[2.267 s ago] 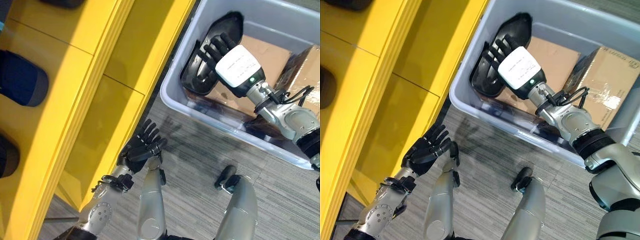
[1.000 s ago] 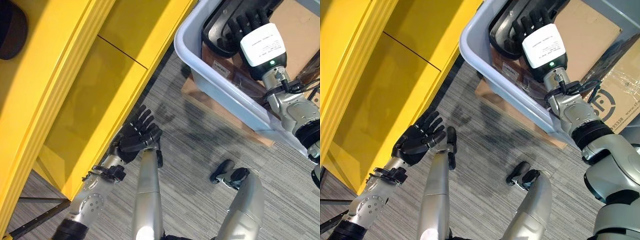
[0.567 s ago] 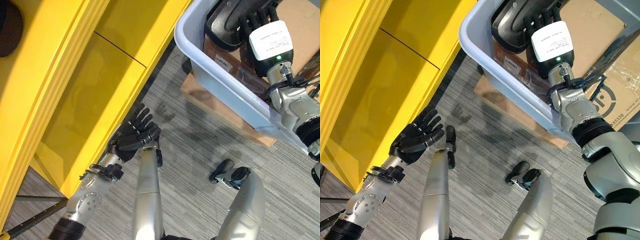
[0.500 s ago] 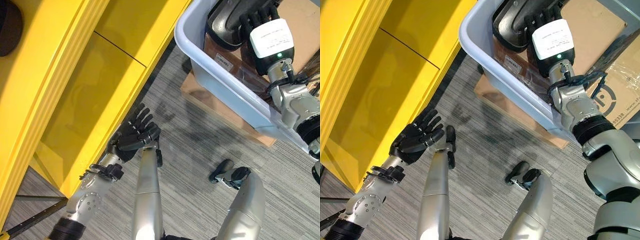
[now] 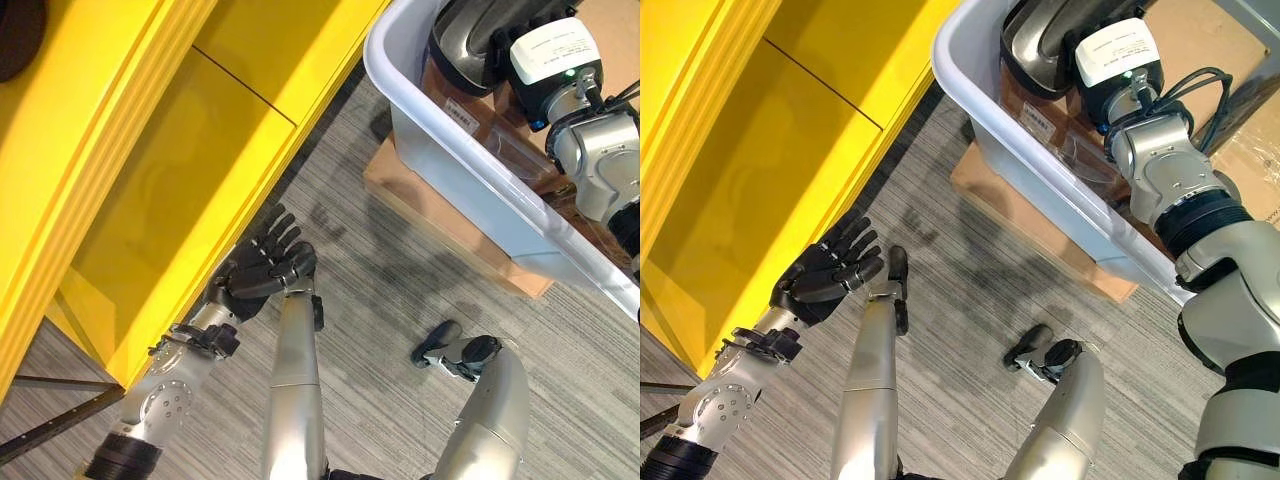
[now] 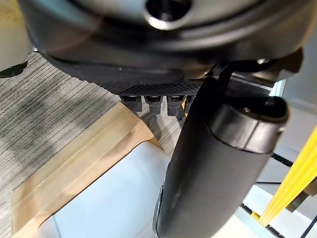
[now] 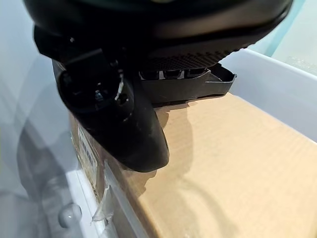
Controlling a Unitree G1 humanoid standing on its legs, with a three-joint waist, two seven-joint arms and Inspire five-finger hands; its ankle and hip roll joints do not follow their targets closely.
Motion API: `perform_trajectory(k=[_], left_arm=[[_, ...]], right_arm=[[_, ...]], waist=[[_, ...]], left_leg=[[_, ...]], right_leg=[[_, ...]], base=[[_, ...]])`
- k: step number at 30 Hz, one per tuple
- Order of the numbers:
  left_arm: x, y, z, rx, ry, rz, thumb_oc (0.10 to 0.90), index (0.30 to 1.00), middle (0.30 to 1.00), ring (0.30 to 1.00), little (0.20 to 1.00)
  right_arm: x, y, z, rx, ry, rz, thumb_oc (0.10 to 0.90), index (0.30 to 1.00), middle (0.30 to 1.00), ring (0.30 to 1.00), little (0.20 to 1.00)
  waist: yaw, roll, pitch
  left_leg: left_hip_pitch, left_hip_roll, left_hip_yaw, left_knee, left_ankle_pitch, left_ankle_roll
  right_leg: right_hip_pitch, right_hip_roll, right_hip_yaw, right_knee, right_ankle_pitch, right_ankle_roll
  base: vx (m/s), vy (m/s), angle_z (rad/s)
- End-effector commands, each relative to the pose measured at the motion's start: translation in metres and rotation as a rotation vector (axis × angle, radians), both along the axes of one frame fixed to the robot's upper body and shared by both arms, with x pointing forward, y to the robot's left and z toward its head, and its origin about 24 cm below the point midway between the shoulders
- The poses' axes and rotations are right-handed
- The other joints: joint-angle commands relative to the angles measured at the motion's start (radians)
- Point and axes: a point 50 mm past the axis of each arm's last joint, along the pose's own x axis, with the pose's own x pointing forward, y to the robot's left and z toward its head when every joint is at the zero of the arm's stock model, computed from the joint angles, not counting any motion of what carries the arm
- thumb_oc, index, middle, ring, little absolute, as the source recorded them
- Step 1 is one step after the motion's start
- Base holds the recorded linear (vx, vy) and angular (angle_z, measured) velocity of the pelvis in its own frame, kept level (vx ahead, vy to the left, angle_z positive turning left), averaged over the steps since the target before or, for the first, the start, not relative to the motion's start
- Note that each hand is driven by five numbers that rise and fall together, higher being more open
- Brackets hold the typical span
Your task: Move parts from the plastic box to the shelf.
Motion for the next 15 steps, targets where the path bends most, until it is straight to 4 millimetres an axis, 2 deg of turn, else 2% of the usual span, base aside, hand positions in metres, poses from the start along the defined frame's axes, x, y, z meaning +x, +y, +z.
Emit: perform_trajectory(k=[1, 2, 3, 4, 9, 15], left_arm=[[0.000, 0.004, 0.039, -0.008, -0.196, -0.022, 0.900, 1.000, 1.000, 1.000, 1.000], [0.000, 0.004, 0.039, -0.006, -0.197, -0.021, 0.900, 1.000, 1.000, 1.000, 1.000], [-0.001, 0.004, 0.039, -0.003, -0.197, -0.018, 0.900, 1.000, 1.000, 1.000, 1.000], [-0.002, 0.004, 0.039, 0.002, -0.200, -0.007, 0.900, 1.000, 1.000, 1.000, 1.000], [-0.004, 0.003, 0.037, 0.009, -0.199, -0.023, 0.900, 1.000, 1.000, 1.000, 1.000], [-0.003, 0.001, 0.042, -0.007, -0.210, -0.033, 0.900, 1.000, 1.000, 1.000, 1.000]], right_arm=[[-0.009, -0.035, 0.015, -0.022, -0.007, -0.171, 0.900, 1.000, 1.000, 1.000, 1.000], [-0.009, -0.035, 0.016, -0.031, -0.002, -0.177, 0.900, 1.000, 1.000, 1.000, 1.000], [-0.009, -0.035, 0.017, -0.046, 0.007, -0.188, 0.798, 0.857, 0.857, 0.857, 0.857], [-0.010, -0.037, 0.016, -0.052, -0.001, -0.192, 0.400, 0.300, 0.300, 0.300, 0.300], [-0.013, -0.035, 0.027, -0.103, -0.169, -0.149, 0.400, 0.300, 0.300, 0.300, 0.300], [-0.013, -0.026, 0.025, -0.139, -0.215, -0.084, 0.400, 0.300, 0.300, 0.300, 0.300]], waist=[[0.029, -0.005, -0.001], [0.030, -0.006, -0.001], [0.033, -0.008, -0.001], [0.034, -0.010, -0.001], [0.041, -0.010, -0.001], [0.034, -0.001, -0.001]], left_leg=[[0.010, 0.001, 0.004, 0.244, -0.275, 0.057], [0.009, 0.002, 0.003, 0.244, -0.273, 0.057], [0.005, 0.003, -0.002, 0.246, -0.269, 0.056], [-0.002, 0.003, -0.007, 0.251, -0.268, 0.057], [-0.019, 0.002, -0.021, 0.268, -0.268, 0.063], [-0.018, 0.005, -0.012, 0.256, -0.267, 0.060]], right_leg=[[-0.042, 0.067, 0.008, 0.017, 0.043, 0.059], [-0.043, 0.066, 0.006, 0.019, 0.043, 0.059], [-0.044, 0.065, 0.004, 0.022, 0.040, 0.058], [-0.046, 0.064, 0.000, 0.029, 0.037, 0.057], [-0.053, 0.061, -0.006, 0.045, 0.033, 0.060], [-0.053, 0.066, 0.001, 0.024, 0.039, 0.066]], base=[[0.03, -0.034, 0.15], [0.02, -0.016, 0.19], [0.03, -0.023, 0.17], [0.04, -0.041, 0.11], [0.01, -0.017, 0.04], [-0.01, 0.024, 0.04]])
